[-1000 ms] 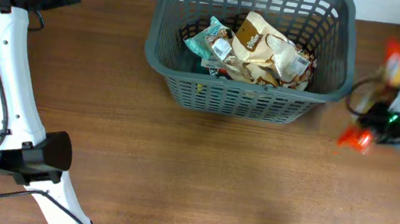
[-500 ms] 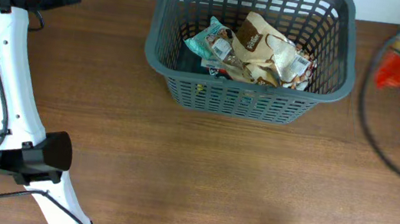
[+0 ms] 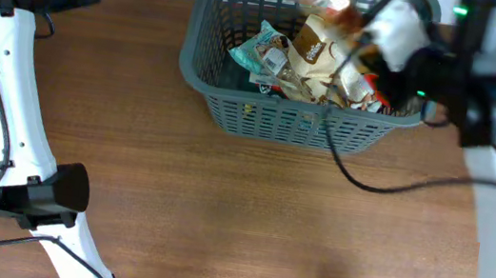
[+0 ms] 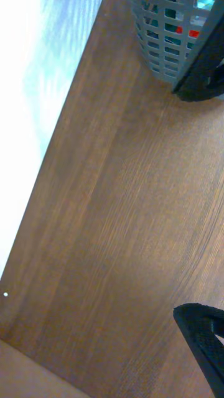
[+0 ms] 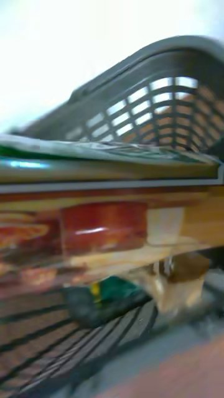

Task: Pack container
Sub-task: 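Carry the spaghetti pack over the basket and drop it inside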

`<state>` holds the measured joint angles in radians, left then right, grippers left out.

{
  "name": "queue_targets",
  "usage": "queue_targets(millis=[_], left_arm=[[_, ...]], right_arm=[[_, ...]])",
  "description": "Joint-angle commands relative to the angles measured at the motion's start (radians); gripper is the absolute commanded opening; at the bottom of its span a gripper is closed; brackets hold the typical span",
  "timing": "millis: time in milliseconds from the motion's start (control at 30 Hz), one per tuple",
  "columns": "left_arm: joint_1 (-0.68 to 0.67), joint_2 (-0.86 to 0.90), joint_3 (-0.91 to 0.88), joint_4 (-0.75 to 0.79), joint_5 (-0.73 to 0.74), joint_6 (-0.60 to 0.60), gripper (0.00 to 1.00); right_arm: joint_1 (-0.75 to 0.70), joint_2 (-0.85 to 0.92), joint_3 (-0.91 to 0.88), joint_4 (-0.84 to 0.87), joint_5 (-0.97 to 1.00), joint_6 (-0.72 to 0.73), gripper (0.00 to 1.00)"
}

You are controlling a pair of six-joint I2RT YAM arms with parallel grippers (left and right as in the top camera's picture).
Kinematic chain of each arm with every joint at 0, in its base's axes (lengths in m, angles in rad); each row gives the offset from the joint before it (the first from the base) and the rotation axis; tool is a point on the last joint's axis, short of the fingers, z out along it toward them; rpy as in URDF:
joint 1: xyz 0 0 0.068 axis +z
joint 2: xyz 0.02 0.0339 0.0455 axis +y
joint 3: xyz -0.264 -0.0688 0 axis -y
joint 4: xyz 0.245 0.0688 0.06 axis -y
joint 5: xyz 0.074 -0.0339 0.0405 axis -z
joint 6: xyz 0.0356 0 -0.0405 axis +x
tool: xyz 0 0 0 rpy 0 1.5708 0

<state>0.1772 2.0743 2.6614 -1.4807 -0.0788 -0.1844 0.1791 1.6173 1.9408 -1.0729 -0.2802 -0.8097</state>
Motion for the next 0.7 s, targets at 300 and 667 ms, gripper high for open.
queue_targets(millis=[300,667], left_arm=[[0.004,0.005,0.004,-0.002,0.004,-0.013,0.99],[0.004,0.005,0.004,-0.002,0.004,-0.013,0.99]], right_arm=[[0.016,0.202,0.027,0.146,0.116,-0.011,0.04],[0.017,0.259,0.027,0.094,0.116,-0.021,0.5]])
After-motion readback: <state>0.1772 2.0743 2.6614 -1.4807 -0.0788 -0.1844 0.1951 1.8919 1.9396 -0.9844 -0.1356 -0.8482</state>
